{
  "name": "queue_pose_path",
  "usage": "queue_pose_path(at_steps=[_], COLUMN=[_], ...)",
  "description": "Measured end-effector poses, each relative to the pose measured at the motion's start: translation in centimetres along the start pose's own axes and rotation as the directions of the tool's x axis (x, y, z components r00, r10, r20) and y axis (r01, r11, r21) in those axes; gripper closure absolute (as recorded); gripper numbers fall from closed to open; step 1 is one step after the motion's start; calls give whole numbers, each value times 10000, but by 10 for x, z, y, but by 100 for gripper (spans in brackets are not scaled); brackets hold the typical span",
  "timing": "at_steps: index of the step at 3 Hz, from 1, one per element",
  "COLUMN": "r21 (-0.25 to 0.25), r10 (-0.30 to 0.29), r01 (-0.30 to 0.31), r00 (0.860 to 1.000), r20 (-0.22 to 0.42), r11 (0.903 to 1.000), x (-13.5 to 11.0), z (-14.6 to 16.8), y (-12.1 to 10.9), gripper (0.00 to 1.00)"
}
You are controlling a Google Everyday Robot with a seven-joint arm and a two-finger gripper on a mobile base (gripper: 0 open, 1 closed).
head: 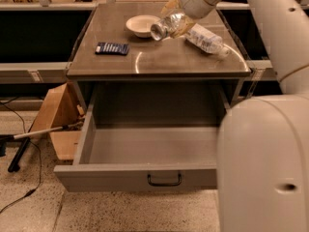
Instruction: Place redbull can into top drawer
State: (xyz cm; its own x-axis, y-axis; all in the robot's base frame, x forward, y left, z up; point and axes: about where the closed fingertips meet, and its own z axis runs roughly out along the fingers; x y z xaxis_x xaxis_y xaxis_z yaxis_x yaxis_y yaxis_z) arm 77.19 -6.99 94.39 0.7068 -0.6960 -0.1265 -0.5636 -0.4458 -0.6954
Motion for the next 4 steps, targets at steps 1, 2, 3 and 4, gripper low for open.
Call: queue_pose_path(at_steps=[1,2,3,4], r21=[672,271,261,225], r10=[-520,-428,-361,-107], r01=[515,416,350,94], r00=[9986,9982,9983,9983], r20=[65,421,454,570], r11=[9964,9988,9990,9997], x=[-20,-32,-33,-37], z=[-29,-7,-7,-7], y=[8,26,28,38], gripper=[100,100,100,100])
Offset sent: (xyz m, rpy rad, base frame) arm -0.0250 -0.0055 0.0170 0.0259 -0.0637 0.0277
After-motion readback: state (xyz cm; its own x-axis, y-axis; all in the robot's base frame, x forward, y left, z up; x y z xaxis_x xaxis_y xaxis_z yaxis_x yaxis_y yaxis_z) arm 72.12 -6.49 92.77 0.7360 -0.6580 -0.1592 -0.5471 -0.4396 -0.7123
